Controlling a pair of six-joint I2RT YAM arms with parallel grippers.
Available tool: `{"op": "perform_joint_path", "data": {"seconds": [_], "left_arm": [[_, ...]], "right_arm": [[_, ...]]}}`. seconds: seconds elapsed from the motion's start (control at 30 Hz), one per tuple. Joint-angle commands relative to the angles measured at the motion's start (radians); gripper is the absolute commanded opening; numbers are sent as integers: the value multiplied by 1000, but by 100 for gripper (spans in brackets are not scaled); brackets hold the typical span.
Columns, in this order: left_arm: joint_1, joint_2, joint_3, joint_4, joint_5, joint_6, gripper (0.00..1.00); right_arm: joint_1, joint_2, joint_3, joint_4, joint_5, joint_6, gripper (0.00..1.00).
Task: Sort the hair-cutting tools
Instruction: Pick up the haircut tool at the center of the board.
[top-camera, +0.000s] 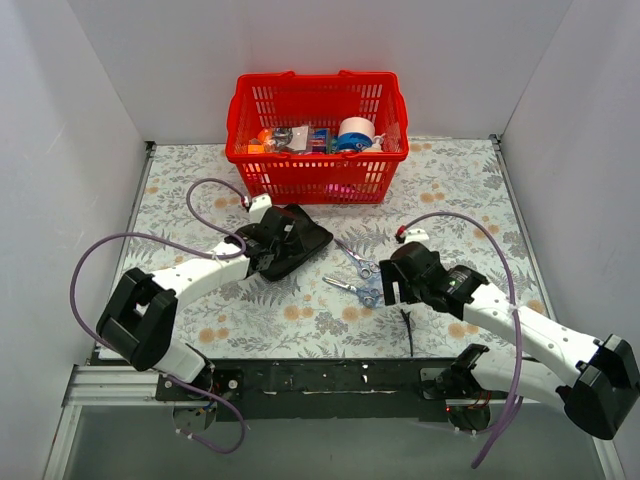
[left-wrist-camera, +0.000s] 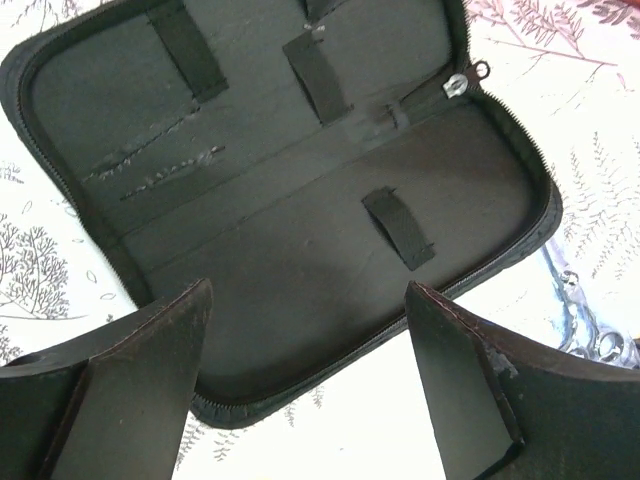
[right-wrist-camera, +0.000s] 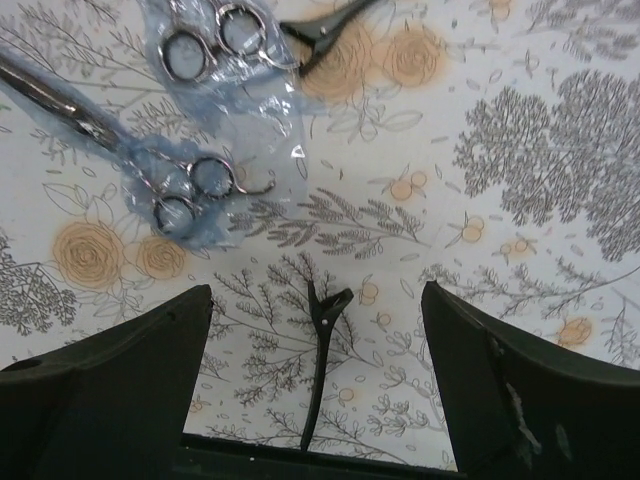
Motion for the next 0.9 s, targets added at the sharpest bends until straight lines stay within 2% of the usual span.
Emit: {"op": "perform_joint_path", "data": {"seconds": [0.0, 0.13, 0.37, 0.67, 0.8, 0.87], "left_arm": [[-2, -99, -41, 8, 8, -38, 77], [-2, -140, -67, 14, 62, -60, 77], [-1, -199, -102, 24, 88, -63, 78], [-1, -265, -136, 22, 137, -73, 79], [-1, -292, -148, 24, 148, -76, 80], [-1, -301, -153, 22, 155, -73, 80]], "right_arm": [[-1, -44, -69, -64, -35, 153, 93], [-1, -68, -113, -92, -112, 244, 90], [-1, -79, -198, -66, -149, 322, 85], [-1, -15, -228, -41, -147, 365, 67], [-1, 22, -222, -25, -129, 387, 50], [-1, 51, -213, -21, -121, 396, 48]]}}
